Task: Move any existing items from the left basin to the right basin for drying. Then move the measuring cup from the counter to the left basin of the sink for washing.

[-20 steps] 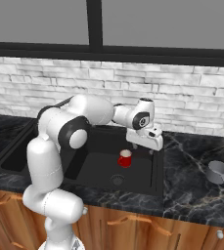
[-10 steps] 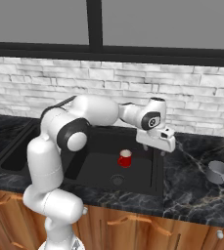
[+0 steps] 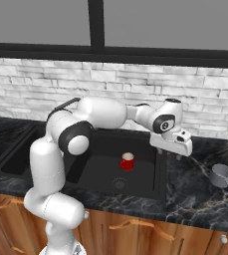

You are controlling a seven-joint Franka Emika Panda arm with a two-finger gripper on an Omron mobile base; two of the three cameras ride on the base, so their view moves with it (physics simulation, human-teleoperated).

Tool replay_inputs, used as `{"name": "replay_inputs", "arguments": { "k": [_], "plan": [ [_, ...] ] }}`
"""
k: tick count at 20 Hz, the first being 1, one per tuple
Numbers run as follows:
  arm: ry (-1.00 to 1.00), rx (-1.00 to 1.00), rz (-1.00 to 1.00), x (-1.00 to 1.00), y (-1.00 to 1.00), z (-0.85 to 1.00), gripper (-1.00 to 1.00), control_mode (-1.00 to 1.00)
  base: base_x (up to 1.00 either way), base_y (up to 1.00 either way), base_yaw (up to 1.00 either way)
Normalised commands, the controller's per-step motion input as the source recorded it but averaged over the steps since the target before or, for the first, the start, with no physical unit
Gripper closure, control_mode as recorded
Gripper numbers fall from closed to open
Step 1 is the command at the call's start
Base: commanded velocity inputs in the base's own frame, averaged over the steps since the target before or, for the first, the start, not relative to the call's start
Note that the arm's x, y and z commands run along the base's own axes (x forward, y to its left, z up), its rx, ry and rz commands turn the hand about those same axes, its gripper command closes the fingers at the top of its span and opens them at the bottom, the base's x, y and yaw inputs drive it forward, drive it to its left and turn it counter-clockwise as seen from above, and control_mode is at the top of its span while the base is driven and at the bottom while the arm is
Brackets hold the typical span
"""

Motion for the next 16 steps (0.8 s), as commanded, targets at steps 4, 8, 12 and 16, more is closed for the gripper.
{"name": "replay_inputs", "arguments": {
  "k": [4, 8, 12, 16],
  "plan": [
    [-0.06, -0.04, -0.05, -0.14, -0.37, 0.16, -1.00, -1.00, 0.00, 0.00, 0.00],
    [-0.05, -0.05, -0.06, -0.08, -0.32, 0.12, -1.00, -1.00, 0.00, 0.00, 0.00],
    [-0.04, -0.04, -0.05, -0.03, -0.30, 0.07, -1.00, -1.00, 0.00, 0.00, 0.00],
    [-0.05, -0.05, -0.05, -0.06, -0.32, 0.06, -1.00, -1.00, 0.00, 0.00, 0.00]
  ]
}}
